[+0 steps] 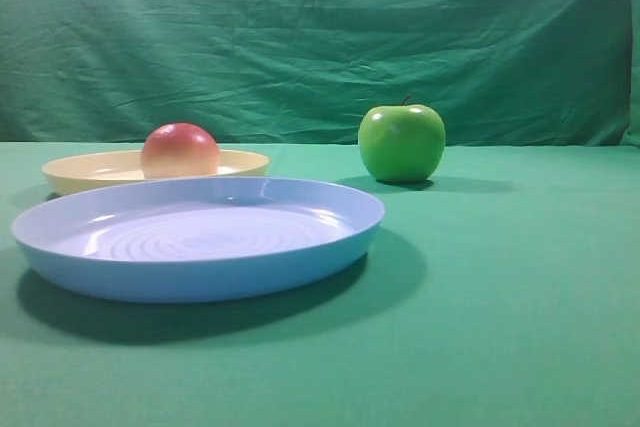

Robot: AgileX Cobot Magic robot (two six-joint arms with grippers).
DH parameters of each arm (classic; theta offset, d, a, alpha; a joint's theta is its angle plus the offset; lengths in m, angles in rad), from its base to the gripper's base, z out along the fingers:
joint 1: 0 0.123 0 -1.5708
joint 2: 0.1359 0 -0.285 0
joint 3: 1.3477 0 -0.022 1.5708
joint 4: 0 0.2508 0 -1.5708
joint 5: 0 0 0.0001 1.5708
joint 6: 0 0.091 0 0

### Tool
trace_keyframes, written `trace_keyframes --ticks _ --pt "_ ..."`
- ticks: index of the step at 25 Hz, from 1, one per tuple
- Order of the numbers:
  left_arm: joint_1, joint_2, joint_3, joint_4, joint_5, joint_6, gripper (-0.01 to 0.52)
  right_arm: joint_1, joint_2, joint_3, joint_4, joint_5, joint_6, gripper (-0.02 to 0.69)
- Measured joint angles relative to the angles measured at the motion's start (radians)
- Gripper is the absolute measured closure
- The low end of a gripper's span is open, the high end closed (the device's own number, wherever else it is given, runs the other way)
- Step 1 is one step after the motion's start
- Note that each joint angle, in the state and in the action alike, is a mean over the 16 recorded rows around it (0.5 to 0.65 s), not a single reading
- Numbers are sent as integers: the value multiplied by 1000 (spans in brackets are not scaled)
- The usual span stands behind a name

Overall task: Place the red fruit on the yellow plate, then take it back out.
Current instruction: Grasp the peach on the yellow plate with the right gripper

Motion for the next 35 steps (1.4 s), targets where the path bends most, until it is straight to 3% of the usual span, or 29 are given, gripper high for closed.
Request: trace_keyframes --ticks 15,35 --pt "0 0 0 0 0 0 514 -333 -462 511 95 -176 1 665" --pt "0 0 0 0 0 0 514 -384 -716 1107 116 -574 -9 665"
